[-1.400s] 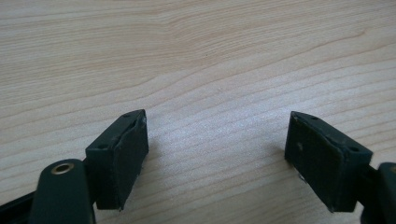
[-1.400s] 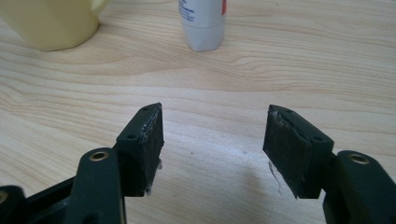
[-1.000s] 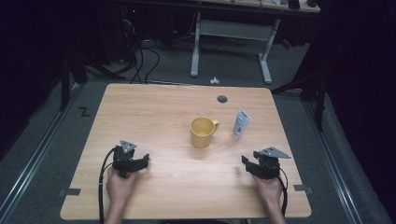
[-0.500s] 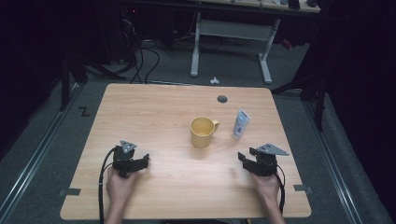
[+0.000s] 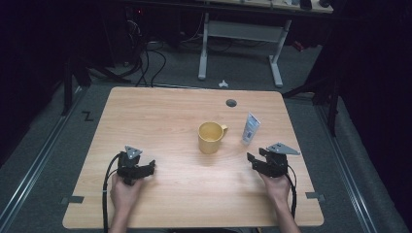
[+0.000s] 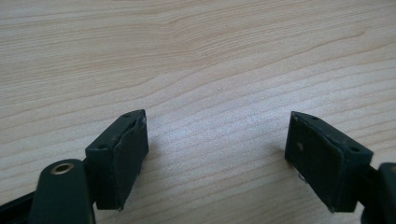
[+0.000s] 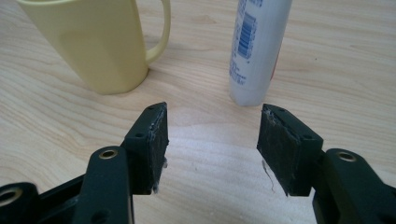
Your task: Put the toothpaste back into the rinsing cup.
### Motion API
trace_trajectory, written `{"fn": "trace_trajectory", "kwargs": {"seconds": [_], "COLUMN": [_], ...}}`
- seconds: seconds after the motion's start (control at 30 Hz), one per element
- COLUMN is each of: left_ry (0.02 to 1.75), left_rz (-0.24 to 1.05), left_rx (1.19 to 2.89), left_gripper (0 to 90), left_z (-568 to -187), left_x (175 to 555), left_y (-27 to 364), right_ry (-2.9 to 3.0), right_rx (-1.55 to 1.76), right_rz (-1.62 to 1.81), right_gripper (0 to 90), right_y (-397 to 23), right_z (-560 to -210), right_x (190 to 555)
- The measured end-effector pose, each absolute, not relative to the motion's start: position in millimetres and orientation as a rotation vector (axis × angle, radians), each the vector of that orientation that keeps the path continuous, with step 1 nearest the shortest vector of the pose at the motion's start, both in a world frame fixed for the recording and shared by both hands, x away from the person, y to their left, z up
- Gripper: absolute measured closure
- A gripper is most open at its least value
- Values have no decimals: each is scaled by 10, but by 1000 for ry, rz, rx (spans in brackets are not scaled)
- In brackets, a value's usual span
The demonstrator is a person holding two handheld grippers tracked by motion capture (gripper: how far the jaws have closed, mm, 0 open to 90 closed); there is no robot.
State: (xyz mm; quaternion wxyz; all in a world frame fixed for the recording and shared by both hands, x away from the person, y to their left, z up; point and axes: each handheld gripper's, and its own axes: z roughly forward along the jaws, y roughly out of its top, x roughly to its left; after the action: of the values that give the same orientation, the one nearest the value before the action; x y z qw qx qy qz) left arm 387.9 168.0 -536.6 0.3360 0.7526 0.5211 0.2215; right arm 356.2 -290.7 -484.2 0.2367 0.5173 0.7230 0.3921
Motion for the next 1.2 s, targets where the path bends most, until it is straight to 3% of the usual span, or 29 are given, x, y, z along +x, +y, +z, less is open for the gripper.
{"fn": "trace_trajectory", "kwargs": {"seconds": [1.2], "left_ry": [1359], "left_rz": [576], "left_rx": [1963], "left_gripper": [217], "left_z": [-5366], "left_x": [3878], "left_y": [1682], "right_ry": [1903], "right_rx": [1451], "right_rz": [1097], "right_gripper": [409], "right_y": [-2907], "right_z": [-4627], "right_x": [4126]}}
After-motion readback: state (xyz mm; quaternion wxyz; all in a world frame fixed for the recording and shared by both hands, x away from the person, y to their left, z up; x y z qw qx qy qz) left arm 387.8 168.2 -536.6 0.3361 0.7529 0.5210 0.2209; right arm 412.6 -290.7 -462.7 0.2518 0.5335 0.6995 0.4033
